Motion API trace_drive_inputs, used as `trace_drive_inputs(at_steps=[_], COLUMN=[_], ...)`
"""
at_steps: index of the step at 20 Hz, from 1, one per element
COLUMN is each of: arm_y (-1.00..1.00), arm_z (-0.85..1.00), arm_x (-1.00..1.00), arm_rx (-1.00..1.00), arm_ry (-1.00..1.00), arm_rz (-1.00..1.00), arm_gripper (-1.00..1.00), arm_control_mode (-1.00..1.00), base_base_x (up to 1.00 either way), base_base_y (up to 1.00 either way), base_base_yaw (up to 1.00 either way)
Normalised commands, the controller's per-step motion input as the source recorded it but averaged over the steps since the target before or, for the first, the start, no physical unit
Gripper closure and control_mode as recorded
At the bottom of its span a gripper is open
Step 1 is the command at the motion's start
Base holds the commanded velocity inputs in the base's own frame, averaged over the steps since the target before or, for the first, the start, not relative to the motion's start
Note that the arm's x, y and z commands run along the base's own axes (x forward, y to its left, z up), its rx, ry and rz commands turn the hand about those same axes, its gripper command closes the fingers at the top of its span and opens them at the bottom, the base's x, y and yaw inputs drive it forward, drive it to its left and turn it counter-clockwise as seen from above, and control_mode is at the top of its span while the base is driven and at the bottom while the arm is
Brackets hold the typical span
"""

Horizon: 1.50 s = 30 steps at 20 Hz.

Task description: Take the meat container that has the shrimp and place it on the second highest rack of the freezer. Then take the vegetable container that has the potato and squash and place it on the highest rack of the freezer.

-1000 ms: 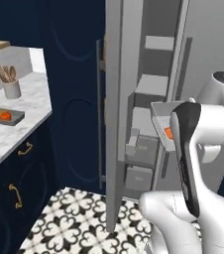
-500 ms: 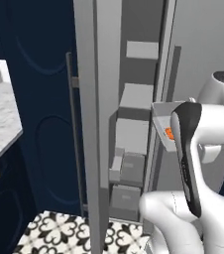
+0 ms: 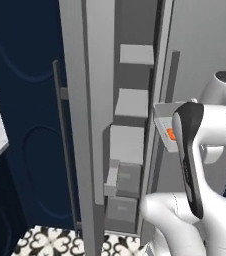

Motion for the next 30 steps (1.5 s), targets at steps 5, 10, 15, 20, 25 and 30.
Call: trace_drive_inputs(at_steps=[5,10,15,20,25,30], arm_y=[0.00,0.00,0.00,0.00,0.00,0.00], arm_z=[0.00,0.00,0.00,0.00,0.00,-0.02], arm_x=[0.00,0.00,0.00,0.00,0.00,0.02], arm_rx=[0.00,0.00,0.00,0.00,0.00,0.01], arm_ry=[0.00,0.00,0.00,0.00,0.00,0.00], arm_rz=[0.00,0.00,0.00,0.00,0.00,0.07], arm_gripper=[1.00,1.00,1.00,1.00,1.00,1.00], arm_control_mode=[1.00,1.00,1.00,1.00,1.00,-1.00], base_base_x=[0.33,0.38,0.49,0.08,0.02,0.00], base_base_y=[0.24,0.26,0.14,0.42,0.16,0.00], base_base_yaw=[-0.13,-0.19,-0.20,-0.06,0.00,0.00])
